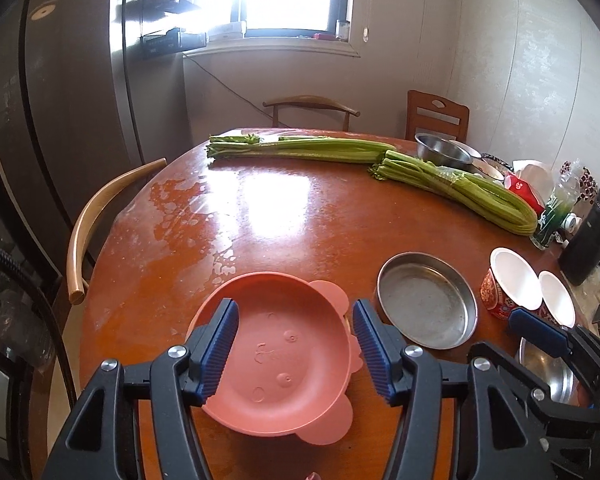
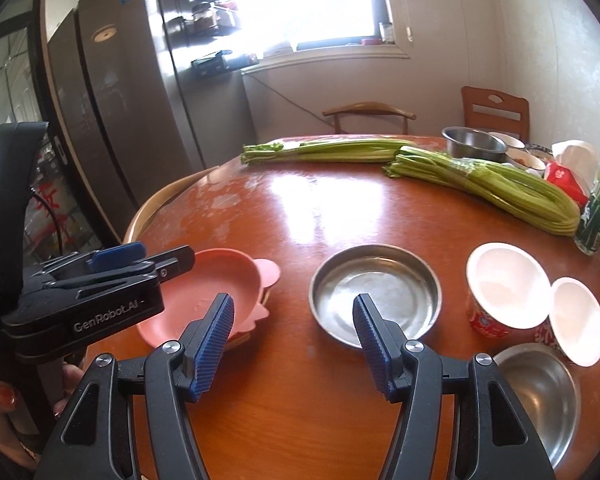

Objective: Organize plates and bowls

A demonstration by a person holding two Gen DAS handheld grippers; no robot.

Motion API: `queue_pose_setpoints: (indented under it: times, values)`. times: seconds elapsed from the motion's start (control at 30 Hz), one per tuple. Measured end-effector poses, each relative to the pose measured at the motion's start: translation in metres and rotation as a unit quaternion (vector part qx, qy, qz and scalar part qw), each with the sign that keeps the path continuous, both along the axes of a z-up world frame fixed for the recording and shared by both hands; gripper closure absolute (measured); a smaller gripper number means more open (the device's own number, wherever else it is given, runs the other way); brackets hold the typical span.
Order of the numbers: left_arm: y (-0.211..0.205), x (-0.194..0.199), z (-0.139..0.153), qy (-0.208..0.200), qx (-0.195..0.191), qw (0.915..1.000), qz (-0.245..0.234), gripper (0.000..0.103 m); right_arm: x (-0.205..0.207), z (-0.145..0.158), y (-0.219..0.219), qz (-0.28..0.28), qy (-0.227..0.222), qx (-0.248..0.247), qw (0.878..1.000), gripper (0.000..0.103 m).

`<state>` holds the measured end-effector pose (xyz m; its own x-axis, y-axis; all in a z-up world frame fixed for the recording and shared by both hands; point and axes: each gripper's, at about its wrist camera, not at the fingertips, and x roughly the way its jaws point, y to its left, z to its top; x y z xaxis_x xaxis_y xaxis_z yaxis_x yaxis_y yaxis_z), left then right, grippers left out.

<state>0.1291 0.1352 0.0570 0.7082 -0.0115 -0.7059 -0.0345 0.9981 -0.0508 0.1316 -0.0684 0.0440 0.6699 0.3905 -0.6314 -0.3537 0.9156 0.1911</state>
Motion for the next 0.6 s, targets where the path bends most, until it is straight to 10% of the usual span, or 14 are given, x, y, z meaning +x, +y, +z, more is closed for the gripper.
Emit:
queue_pose_setpoints:
  times: [0.6]
  values:
    - [-0.057,0.027,-0.003,0.013,0.018,0.9994,-0.026,0.044,0.024,-0.004,-0.062,-0.041,0.021,0.025,0.999,0.039]
